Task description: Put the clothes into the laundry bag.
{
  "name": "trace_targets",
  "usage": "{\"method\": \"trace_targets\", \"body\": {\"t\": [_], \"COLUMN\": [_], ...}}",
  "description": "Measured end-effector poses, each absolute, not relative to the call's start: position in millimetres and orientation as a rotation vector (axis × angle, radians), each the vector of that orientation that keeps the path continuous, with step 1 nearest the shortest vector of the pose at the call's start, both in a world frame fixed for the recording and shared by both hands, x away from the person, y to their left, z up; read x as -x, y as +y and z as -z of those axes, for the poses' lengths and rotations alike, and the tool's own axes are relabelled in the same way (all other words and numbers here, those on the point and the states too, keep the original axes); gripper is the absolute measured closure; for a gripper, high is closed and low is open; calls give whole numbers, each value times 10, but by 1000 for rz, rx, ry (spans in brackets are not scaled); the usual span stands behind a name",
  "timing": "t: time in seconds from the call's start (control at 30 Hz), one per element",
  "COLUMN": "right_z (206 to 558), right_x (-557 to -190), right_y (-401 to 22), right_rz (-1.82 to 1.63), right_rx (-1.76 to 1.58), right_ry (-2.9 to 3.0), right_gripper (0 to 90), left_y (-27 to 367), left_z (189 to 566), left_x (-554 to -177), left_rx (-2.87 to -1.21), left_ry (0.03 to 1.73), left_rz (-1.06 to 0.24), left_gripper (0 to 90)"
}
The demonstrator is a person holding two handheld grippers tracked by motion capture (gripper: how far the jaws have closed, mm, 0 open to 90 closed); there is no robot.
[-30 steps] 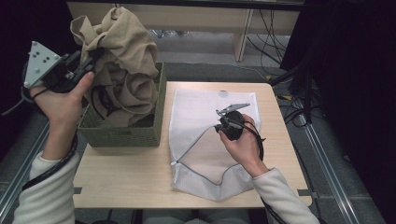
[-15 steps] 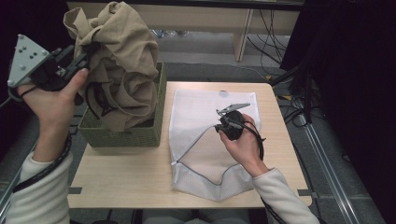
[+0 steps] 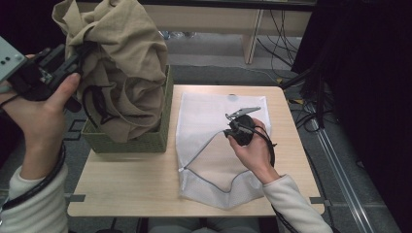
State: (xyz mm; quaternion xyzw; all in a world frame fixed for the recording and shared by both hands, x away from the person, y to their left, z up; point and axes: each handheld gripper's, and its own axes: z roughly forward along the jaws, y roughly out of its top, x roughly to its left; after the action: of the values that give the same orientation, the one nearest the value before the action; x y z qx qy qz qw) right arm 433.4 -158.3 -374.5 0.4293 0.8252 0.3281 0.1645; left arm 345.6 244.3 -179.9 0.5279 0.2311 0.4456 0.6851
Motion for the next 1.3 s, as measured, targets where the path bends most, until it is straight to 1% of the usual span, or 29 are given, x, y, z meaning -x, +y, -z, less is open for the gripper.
{"method": "trace_targets", "body": {"t": [0.33, 0.43, 0.57, 0.77, 0.8, 0.9, 0.97, 1.0, 1.13, 1.3], "right_z": [3729, 3715, 3721, 3710, 3701, 3692, 3699, 3697, 3699, 3697], "right_x": [-4344, -4327, -4340, -4324, -4322, -4323, -4318, -4324, -4323, -4314], "right_y": [-1602, -1600, -1609, -1605, -1614, -1627, -1622, -1628, -1621, -1617], "right_rz": [-924, -921, -925, -935, -929, -918, -924, -920, -921, -938], "right_rx": [-1188, -1211, -1192, -1226, -1223, -1203, -1204, -1188, -1186, -1212], "right_ry": [2352, 2355, 2348, 2340, 2360, 2357, 2352, 2356, 2354, 2331], "right_gripper": [896, 896, 896, 896, 896, 896, 896, 896, 896, 896], "left_y": [2360, 2346, 2324, 2256, 2237, 2215, 2205, 2170, 2126, 2071], "left_z": [1657, 1655, 1675, 1726, 1738, 1737, 1719, 1709, 1658, 1593], "left_x": [-3155, -3103, -3012, -2825, -2781, -2710, -2652, -2626, -2510, -2407], "left_rx": [-1177, -1186, -1212, -1258, -1258, -1247, -1241, -1212, -1226, -1180], "left_ry": [420, 414, 399, 325, 307, 277, 256, 235, 185, 127], "left_rz": [-934, -906, -849, -701, -671, -642, -599, -587, -577, -605], "left_gripper": [798, 798, 798, 798, 798, 798, 798, 798, 798, 798]}}
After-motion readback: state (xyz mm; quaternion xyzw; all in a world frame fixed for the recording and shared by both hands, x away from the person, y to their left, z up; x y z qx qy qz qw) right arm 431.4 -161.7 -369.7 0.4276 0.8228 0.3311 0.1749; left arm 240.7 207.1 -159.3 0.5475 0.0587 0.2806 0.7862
